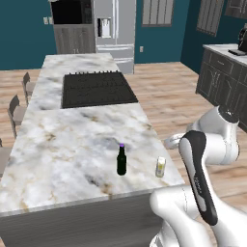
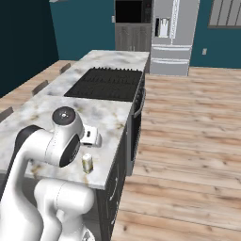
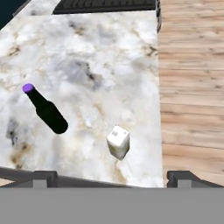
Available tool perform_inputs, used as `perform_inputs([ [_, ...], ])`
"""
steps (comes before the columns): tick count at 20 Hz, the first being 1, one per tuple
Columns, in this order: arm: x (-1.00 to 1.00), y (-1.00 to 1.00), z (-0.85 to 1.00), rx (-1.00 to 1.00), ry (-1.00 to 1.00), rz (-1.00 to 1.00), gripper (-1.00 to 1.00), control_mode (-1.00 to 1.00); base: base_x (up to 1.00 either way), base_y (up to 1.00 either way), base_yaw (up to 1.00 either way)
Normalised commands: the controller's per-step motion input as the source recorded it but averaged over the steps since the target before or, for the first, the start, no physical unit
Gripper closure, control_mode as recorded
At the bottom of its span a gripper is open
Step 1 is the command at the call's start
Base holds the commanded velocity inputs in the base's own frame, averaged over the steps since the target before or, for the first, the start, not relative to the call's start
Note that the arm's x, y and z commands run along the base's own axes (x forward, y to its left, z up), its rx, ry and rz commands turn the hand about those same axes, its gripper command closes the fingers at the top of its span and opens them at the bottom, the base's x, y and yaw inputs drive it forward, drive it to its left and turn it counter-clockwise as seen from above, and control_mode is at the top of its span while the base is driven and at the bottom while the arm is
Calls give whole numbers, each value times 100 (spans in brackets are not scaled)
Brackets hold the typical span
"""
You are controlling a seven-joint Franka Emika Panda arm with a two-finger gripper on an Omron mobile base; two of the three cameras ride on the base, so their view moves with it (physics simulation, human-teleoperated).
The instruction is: Pick the beer, boxed drink from the counter and place them in the open cabinet.
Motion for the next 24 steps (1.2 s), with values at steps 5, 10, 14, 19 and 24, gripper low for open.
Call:
perform_inputs([
  [5,0,0,-27,0,0,0,-100,-100,0,0,0],
  [10,0,0,-39,0,0,0,-100,-100,0,0,0],
  [14,0,0,-42,0,0,0,-100,-100,0,0,0],
  [19,0,0,-42,0,0,0,-100,-100,0,0,0],
  [24,0,0,-40,0,0,0,-100,-100,0,0,0],
])
